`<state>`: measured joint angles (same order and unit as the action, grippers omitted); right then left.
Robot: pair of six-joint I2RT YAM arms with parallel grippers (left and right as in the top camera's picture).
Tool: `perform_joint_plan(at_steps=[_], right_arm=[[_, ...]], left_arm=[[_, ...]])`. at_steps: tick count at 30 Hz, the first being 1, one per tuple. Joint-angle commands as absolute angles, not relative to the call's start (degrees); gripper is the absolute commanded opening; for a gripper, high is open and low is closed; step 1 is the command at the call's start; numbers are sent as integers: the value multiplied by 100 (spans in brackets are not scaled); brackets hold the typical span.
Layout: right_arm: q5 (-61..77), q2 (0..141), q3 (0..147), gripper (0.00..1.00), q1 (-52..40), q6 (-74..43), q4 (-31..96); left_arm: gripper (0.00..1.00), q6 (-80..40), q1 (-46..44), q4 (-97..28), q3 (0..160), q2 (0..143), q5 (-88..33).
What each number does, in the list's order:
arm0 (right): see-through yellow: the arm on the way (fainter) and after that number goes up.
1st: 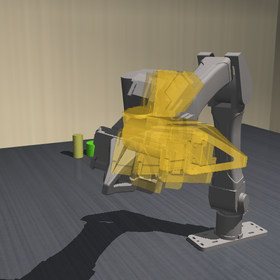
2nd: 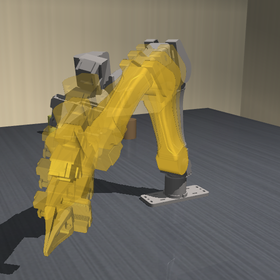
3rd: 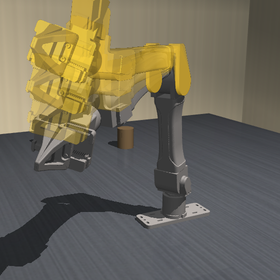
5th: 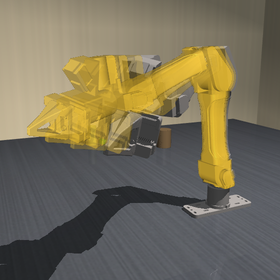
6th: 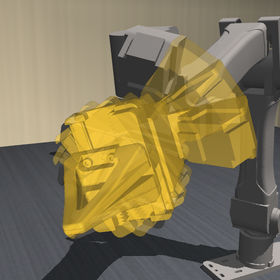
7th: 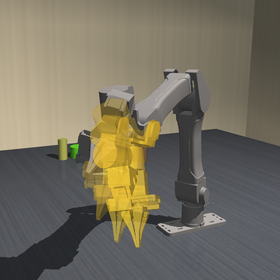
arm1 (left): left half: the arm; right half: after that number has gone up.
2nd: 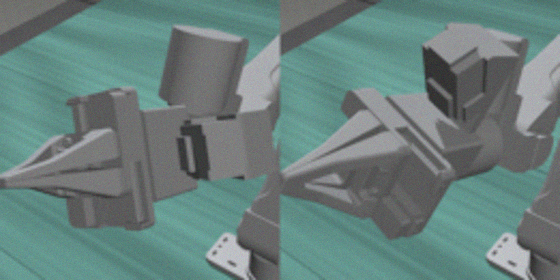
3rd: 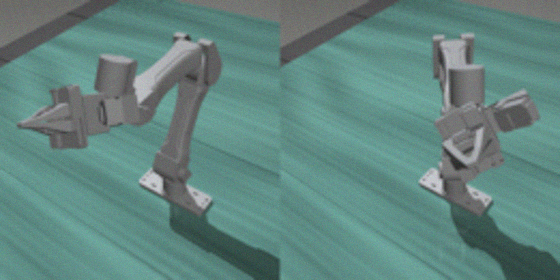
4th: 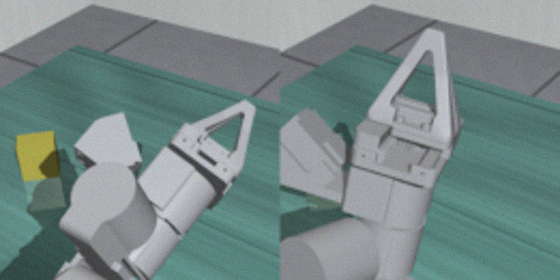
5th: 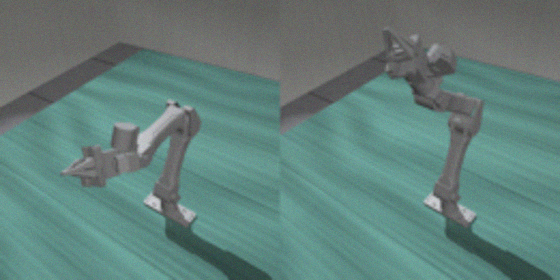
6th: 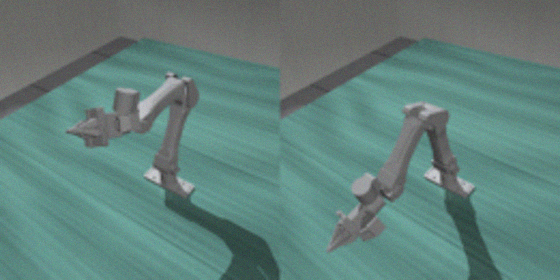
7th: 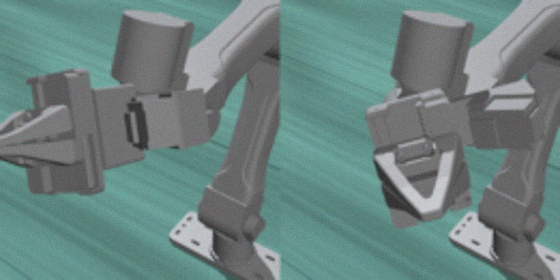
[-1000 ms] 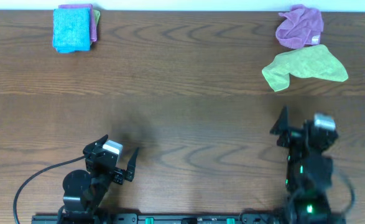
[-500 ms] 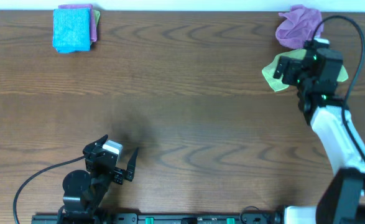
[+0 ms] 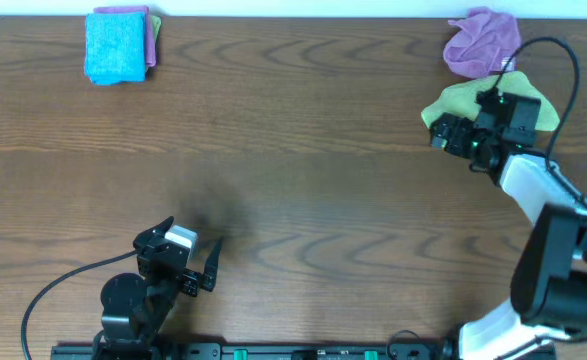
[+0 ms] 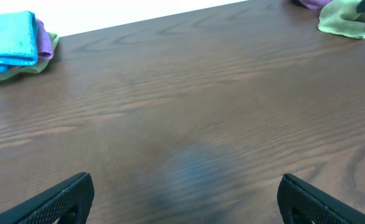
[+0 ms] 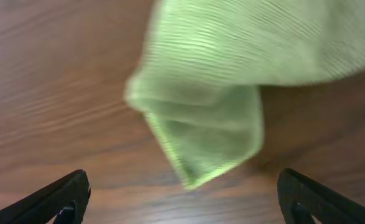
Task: Fold the cloth
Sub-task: 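Reach the right gripper to the lime-green cloth and grasp its edge, then lift the green cloth with the right gripper and drag it toward center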
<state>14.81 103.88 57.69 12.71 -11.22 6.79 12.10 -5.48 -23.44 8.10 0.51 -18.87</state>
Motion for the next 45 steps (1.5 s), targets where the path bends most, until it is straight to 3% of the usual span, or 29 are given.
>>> perform_joint_plan(at_steps=[1, 11, 21, 30, 34, 36, 39, 40, 45], right_arm=[[1831, 10556, 5841, 92, 1452, -1393, 460], [2322, 10866, 5846, 88, 1448, -1544, -21], [2152, 11122, 5935, 77, 1417, -1546, -582], [2123, 11732, 7081, 74, 1271, -1647, -43], [2150, 11730, 7284, 51, 1267, -1675, 84], [2327, 11730, 7382, 36, 1267, -1682, 294], [2845, 11719, 7572, 7, 1267, -1747, 635], [3100, 11703, 7658, 1, 1260, -1780, 733], [4132, 11491, 8073, 1, 1052, -1776, 996]], left_arm=[[95, 1291, -565, -2375, 692, 21, -1870], [95, 1291, -565, -2375, 692, 21, -1870], [96, 1291, -565, -2375, 692, 21, -1870], [95, 1291, -565, -2375, 692, 21, -1870], [95, 1291, -565, -2377, 692, 21, -1870], [96, 1291, -565, -2375, 692, 21, -1870], [95, 1291, -565, -2375, 692, 21, -1870], [95, 1288, -565, -2375, 692, 21, -1870], [95, 1291, -565, -2375, 692, 21, -1870]])
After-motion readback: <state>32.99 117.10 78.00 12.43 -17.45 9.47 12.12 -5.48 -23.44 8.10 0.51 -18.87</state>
